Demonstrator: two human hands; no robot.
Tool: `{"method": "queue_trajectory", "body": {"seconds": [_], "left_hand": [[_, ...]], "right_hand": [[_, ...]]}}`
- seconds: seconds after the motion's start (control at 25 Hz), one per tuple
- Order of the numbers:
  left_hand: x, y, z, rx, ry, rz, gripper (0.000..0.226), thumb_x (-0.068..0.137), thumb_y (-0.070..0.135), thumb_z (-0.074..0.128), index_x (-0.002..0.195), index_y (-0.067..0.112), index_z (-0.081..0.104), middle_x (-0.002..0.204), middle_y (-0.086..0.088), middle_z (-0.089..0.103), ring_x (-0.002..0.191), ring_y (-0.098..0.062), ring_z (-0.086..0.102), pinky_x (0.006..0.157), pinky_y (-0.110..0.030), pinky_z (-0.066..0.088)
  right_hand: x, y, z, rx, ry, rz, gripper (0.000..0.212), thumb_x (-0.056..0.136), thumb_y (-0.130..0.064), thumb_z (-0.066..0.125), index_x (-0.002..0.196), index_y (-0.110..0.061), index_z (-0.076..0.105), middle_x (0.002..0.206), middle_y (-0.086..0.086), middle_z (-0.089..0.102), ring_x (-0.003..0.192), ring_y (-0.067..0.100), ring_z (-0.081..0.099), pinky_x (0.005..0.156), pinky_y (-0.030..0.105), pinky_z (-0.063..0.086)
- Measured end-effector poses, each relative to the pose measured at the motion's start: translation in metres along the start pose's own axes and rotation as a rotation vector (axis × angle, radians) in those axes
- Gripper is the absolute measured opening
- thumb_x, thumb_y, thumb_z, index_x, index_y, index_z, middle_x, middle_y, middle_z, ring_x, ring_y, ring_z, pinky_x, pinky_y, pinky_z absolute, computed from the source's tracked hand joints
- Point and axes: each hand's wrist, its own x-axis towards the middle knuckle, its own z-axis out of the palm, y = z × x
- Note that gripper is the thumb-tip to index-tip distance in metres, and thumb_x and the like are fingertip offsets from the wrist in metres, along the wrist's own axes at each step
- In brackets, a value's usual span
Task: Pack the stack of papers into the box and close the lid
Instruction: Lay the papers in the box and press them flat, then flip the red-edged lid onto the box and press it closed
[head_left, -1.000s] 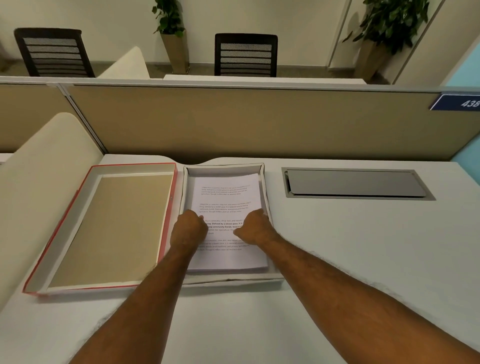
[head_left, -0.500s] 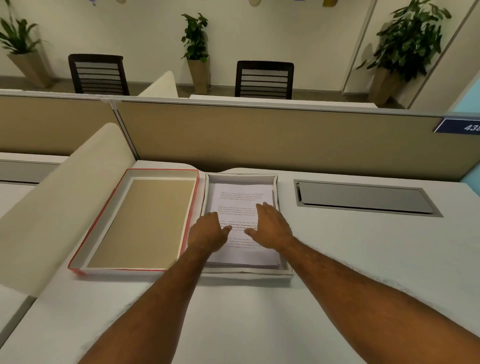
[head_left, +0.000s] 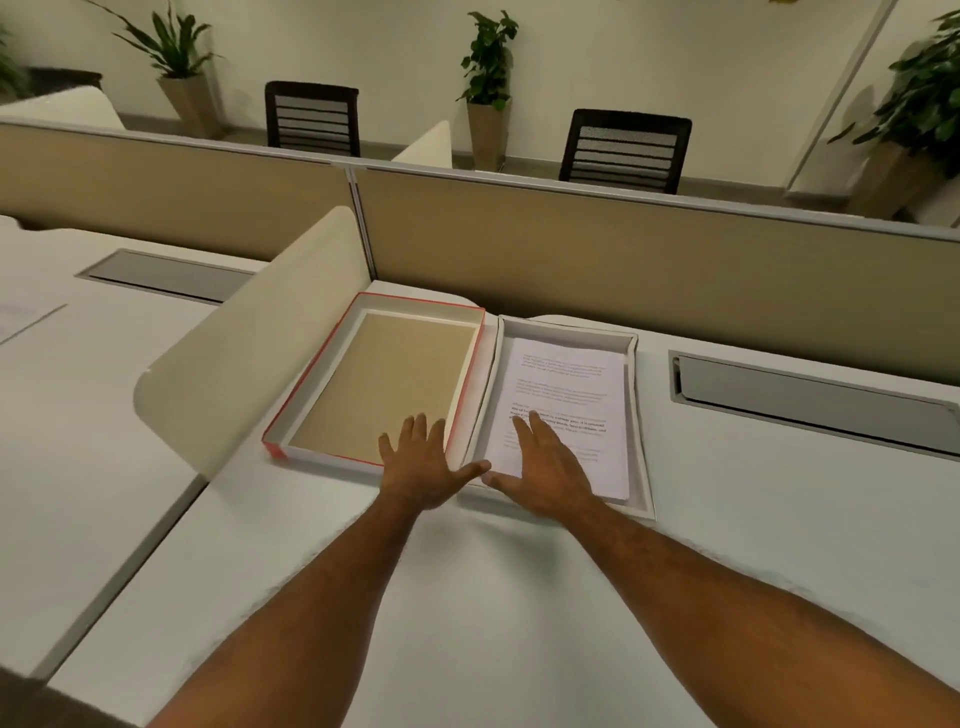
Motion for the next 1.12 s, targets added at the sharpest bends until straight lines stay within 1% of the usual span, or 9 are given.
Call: {"method": "queue_trajectory", "body": {"seconds": [0.16, 0.28, 0.44, 0.56, 0.68, 0.8, 0.96, 1.04, 1.12], "left_hand": [[-0.012, -0.045, 0.006, -0.067, 0.029, -0.099, 0.113, 0.065, 0.091, 0.027, 0.153, 0.023, 0.009, 0.163, -0.009, -0.008, 0.15, -0.028, -0.007, 0.115, -0.062, 0.002], [-0.02, -0.083, 0.008, -0.145, 0.089, -0.158, 0.115, 0.066, 0.09, 0.03, 0.154, 0.021, 0.001, 0.162, -0.007, -0.013, 0.15, -0.027, -0.009, 0.115, -0.062, 0.003], [-0.022, -0.131, 0.009, -0.298, 0.207, -0.233, 0.114, 0.071, 0.086, 0.036, 0.153, 0.018, -0.004, 0.162, -0.006, -0.014, 0.15, -0.026, -0.008, 0.116, -0.058, 0.001], [-0.013, -0.16, 0.005, -0.466, 0.251, -0.386, 0.118, 0.072, 0.083, 0.04, 0.152, 0.009, -0.004, 0.163, -0.011, -0.007, 0.15, -0.026, -0.003, 0.117, -0.057, 0.005], [-0.006, -0.178, 0.004, -0.706, 0.274, -0.54, 0.12, 0.072, 0.079, 0.045, 0.151, 0.003, -0.004, 0.162, -0.015, 0.003, 0.15, -0.029, 0.005, 0.119, -0.054, 0.011], [0.003, -0.189, 0.012, -0.811, 0.291, -0.528, 0.115, 0.078, 0.069, 0.054, 0.151, 0.005, -0.007, 0.161, -0.017, 0.01, 0.149, -0.031, 0.011, 0.12, -0.051, 0.012], [0.011, -0.186, 0.012, -0.978, 0.357, -0.487, 0.109, 0.08, 0.058, 0.062, 0.152, 0.009, -0.004, 0.161, -0.014, 0.015, 0.148, -0.032, 0.018, 0.12, -0.046, 0.017], [0.016, -0.18, 0.006, -1.057, 0.426, -0.512, 0.102, 0.083, 0.048, 0.066, 0.152, 0.006, 0.004, 0.159, -0.015, 0.019, 0.146, -0.031, 0.022, 0.118, -0.041, 0.022], [0.02, -0.173, 0.0, -1.099, 0.517, -0.514, 0.092, 0.083, 0.039, 0.07, 0.15, 0.007, 0.016, 0.153, -0.018, 0.024, 0.14, -0.032, 0.031, 0.114, -0.04, 0.029]], "right_hand": [[-0.003, -0.028, 0.024, -0.027, -0.037, -0.056, 0.101, 0.079, -0.07, 0.053, 0.154, -0.019, 0.008, 0.164, 0.008, 0.003, 0.151, 0.026, 0.007, 0.12, 0.043, 0.017], [0.0, -0.048, 0.038, -0.018, -0.048, -0.087, 0.1, 0.078, -0.065, 0.058, 0.154, -0.021, 0.01, 0.164, 0.01, 0.007, 0.151, 0.028, 0.01, 0.12, 0.044, 0.019], [0.005, -0.073, 0.056, 0.022, -0.099, -0.142, 0.093, 0.083, -0.057, 0.06, 0.153, -0.028, 0.005, 0.164, 0.009, -0.003, 0.152, 0.027, 0.003, 0.12, 0.042, 0.016], [0.018, -0.091, 0.057, 0.143, -0.112, -0.097, 0.098, 0.084, -0.048, 0.064, 0.154, -0.025, -0.001, 0.164, 0.01, -0.009, 0.152, 0.028, 0.003, 0.119, 0.042, 0.019], [0.038, -0.109, 0.062, 0.301, -0.103, 0.009, 0.107, 0.081, -0.039, 0.071, 0.153, -0.015, -0.004, 0.162, 0.02, -0.002, 0.148, 0.037, 0.014, 0.118, 0.047, 0.026], [0.051, -0.117, 0.066, 0.342, -0.104, 0.099, 0.11, 0.076, -0.032, 0.078, 0.15, -0.007, 0.0, 0.154, 0.028, 0.014, 0.136, 0.041, 0.037, 0.112, 0.045, 0.037], [0.059, -0.116, 0.07, 0.304, -0.149, 0.088, 0.095, 0.079, -0.028, 0.076, 0.147, -0.007, 0.014, 0.154, 0.027, 0.014, 0.128, 0.039, 0.048, 0.106, 0.039, 0.042], [0.06, -0.115, 0.072, 0.295, -0.117, 0.077, 0.081, 0.081, -0.031, 0.074, 0.141, -0.008, 0.026, 0.152, 0.022, 0.021, 0.124, 0.037, 0.051, 0.103, 0.039, 0.044], [0.061, -0.115, 0.07, 0.345, -0.085, 0.079, 0.079, 0.081, -0.033, 0.074, 0.141, -0.009, 0.027, 0.149, 0.018, 0.028, 0.125, 0.034, 0.049, 0.103, 0.038, 0.044]]}}
